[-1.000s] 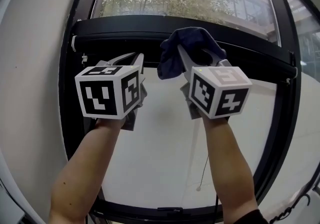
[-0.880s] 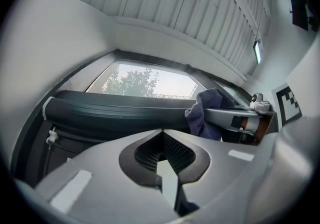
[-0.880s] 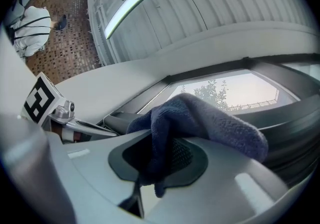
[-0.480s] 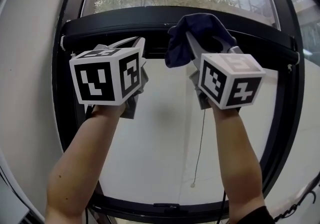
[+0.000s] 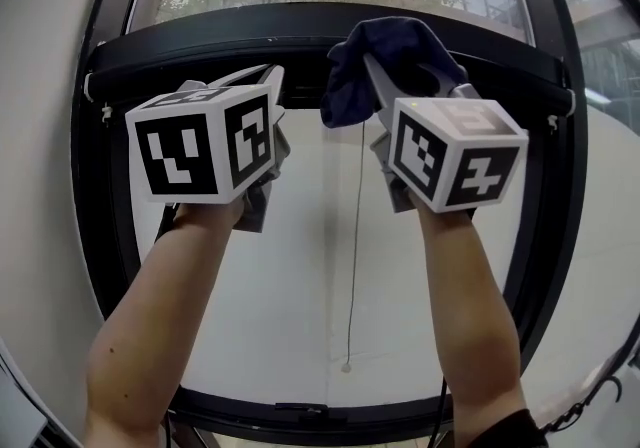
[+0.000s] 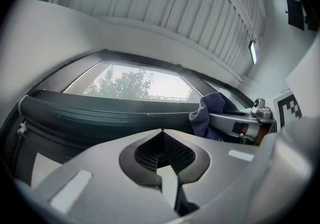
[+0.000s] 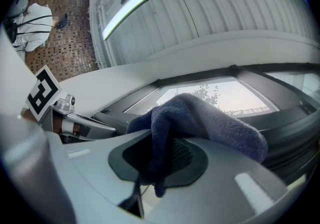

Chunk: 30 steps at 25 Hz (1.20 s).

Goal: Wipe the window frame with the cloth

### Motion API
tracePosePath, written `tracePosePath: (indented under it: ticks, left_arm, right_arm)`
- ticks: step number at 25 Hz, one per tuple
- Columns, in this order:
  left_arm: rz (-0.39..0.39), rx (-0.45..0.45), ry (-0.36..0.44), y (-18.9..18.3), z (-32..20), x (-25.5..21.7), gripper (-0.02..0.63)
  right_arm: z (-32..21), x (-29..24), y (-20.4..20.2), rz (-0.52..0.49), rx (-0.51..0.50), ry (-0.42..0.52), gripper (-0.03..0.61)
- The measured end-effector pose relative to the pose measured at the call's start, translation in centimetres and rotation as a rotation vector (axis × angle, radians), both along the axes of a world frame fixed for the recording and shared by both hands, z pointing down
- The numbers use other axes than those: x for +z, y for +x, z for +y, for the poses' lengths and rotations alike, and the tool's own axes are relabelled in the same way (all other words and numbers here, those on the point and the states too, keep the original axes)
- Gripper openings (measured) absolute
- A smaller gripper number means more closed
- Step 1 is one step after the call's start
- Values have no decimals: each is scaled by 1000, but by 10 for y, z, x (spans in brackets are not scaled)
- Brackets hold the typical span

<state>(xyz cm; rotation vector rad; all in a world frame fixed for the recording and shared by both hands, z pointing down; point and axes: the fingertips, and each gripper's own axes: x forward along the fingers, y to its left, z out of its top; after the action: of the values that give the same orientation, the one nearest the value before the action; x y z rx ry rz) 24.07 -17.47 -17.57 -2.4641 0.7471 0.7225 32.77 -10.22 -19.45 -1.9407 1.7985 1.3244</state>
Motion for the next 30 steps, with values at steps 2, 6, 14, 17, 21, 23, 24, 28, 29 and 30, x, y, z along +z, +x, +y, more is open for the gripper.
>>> tracePosePath:
  ticks: [2,6,14,17,21,23,24,28,29,30]
  left_arm:
    - [4,14,-3,16,15,-1,-6]
    - [5,71,-6,32,37,-1,-6]
    - [-1,48,2,48,40,-7,-6]
    - [-8,39,-3,51,24,-8,-6]
    - [-12,45,-9,63,25,-8,-6]
    - [-12,56,-1,75,43,-7,-6]
    - [-15,64,3,83,53,-5,-6]
    - [-37,81,27,116,89,3,-6]
    - [-40,80,30,122,92,4,-6]
    - [-42,79,30,127,93,3,-6]
  right_arm:
    - [12,0,15,0,-1,1,64]
    - [21,-1,27,2,-1,1,64]
    - [27,-4,45,-11,8,8,64]
    - [18,-8,51,-13,26,8,64]
    - [25,-11,70,-26,27,19,64]
    - [39,-10,83,-26,27,25,64]
    - [47,-9,89,-25,26,27,64]
    - [74,-3,113,-23,20,37,64]
    - [78,-3,117,-21,21,37,64]
    - [80,-3,119,-18,22,36,64]
